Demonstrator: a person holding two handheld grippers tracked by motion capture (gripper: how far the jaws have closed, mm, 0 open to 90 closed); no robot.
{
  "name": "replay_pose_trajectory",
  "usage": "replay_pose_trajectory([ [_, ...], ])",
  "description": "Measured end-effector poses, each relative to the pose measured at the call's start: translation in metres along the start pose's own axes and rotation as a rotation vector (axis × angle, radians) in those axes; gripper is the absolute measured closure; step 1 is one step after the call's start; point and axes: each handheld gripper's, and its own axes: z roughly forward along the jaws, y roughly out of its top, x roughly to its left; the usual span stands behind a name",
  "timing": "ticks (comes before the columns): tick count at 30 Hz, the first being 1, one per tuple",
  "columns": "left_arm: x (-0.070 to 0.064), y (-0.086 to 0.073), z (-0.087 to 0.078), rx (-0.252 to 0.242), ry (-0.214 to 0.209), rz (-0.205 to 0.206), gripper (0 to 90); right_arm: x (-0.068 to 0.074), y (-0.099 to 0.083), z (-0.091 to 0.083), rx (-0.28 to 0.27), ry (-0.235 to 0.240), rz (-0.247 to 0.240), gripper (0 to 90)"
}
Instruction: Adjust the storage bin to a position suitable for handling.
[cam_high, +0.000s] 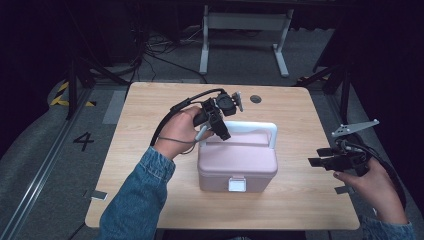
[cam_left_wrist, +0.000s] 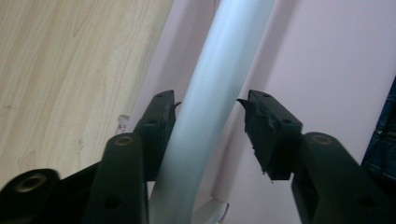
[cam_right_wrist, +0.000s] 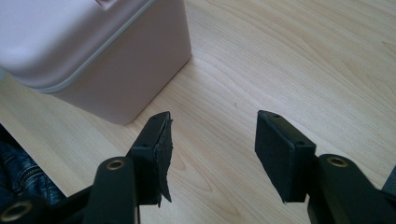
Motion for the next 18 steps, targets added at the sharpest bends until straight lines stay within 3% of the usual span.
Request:
replay_pose_trajectory([
  [3,0.001,0.000,-0.002,-0.007,0.006,-0.004,64.4,0.000,0.000,0.001,0.001,0.003,-0.006,46.0],
  [5,0.002,0.000,-0.003,-0.008,-0.012,-0.018,65.2,0.000,0.000,0.002,0.007,0.006,-0.001,45.8],
  [11,-0.001,-0.001,-0.012,-0.033,-0.053,-0.004,69.3,0.000,0.001,0.003,0.005,0.011,-0.002,45.8],
  [18,0.000,0.001,-0.031,-0.056,-0.044,0.002,70.5,0.002,0.001,0.002,-0.007,0.020,-0.010,45.8],
])
